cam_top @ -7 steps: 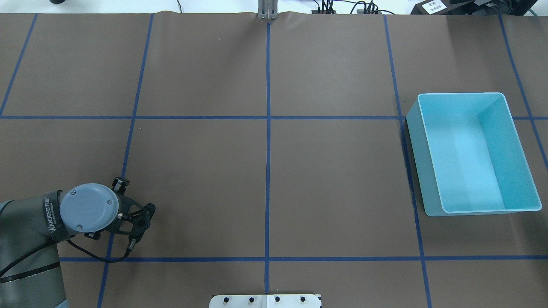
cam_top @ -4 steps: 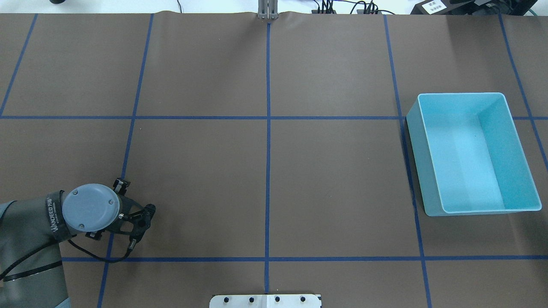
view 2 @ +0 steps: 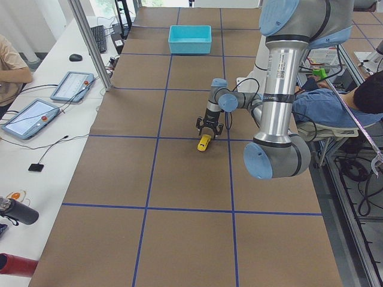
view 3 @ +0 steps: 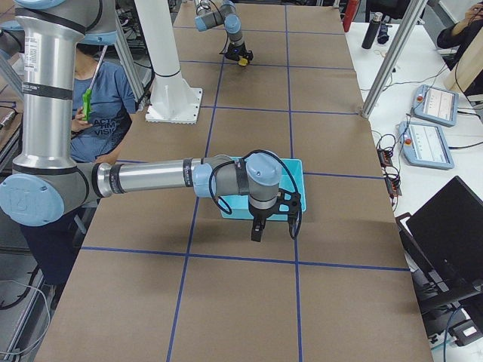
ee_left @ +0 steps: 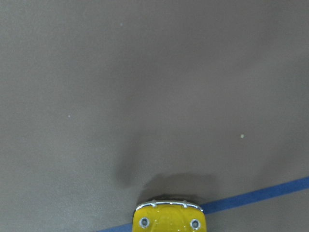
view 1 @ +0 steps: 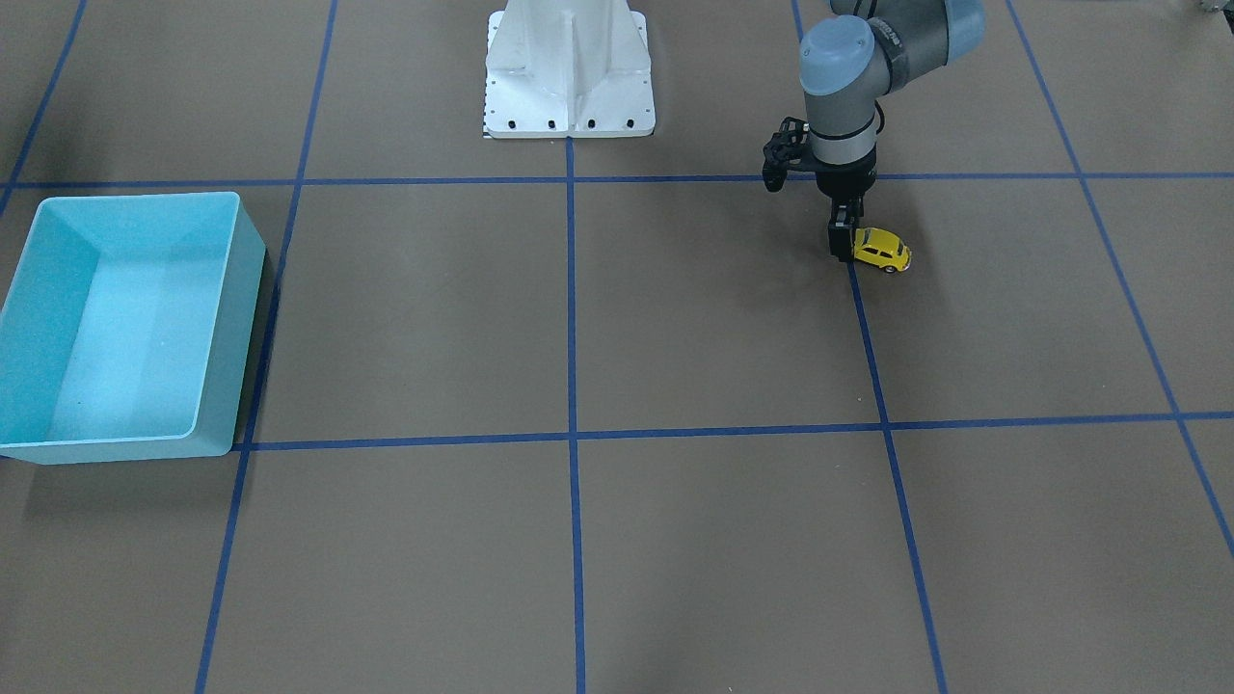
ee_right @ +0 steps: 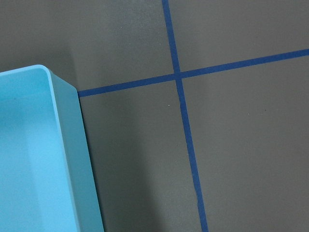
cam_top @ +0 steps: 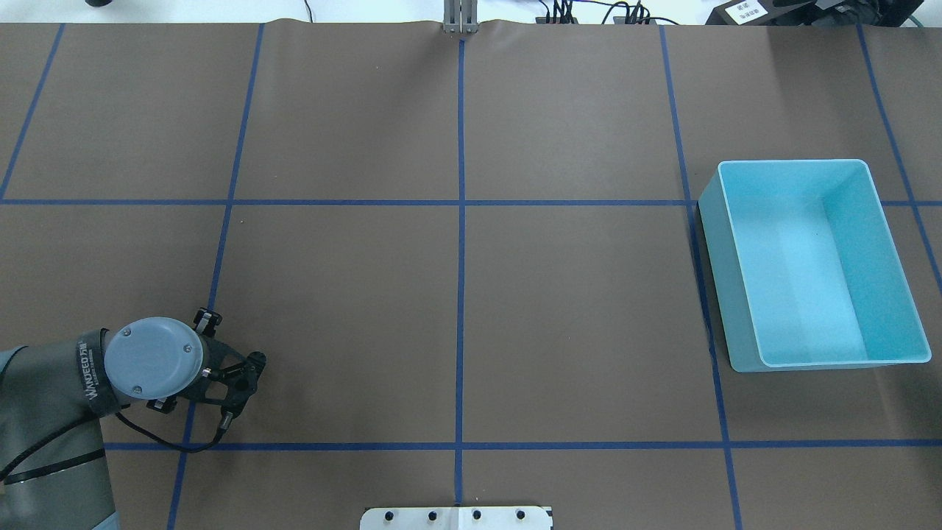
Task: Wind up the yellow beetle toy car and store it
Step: 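Hold the car with the left gripper pressed against the table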
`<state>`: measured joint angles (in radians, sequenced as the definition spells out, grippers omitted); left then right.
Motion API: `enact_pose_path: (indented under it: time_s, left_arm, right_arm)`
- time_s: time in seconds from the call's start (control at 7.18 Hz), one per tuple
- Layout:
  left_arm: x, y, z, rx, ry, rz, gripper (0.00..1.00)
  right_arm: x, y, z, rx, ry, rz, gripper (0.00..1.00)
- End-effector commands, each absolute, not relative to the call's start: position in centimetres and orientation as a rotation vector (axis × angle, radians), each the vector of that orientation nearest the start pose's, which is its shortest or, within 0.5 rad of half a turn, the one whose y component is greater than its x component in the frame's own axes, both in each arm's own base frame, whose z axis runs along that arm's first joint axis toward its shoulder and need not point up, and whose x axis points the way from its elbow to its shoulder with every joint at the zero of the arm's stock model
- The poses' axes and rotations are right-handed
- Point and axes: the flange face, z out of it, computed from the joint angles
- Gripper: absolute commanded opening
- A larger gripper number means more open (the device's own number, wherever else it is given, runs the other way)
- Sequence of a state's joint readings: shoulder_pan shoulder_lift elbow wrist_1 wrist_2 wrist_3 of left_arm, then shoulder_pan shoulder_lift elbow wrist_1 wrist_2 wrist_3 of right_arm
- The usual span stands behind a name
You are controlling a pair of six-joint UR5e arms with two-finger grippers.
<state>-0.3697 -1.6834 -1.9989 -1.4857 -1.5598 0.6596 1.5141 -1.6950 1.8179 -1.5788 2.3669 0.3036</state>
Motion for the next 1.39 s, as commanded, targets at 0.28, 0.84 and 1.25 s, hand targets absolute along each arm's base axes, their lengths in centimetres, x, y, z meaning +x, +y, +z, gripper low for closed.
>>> enact_pose_path:
  time_s: [0.28, 0.84, 1.25]
  left_arm:
    - [43.8, -31.4, 42.9, 0.511, 0.131, 1.822, 0.77]
    - [43.7, -31.1, 43.1, 0.513, 0.165, 1.843, 0.33]
    - [42.7, -31.7, 41.8, 0.543, 0.166, 1.81, 0.0]
  right_arm:
    - [3.6, -44.6, 59.4, -0.035, -0.803, 0.185, 1.0]
    - [3.3, -44.7, 59.4, -0.039, -0.803, 0.179, 1.0]
    - [3.1, -44.8, 59.3, -0.04, -0.803, 0.174, 1.0]
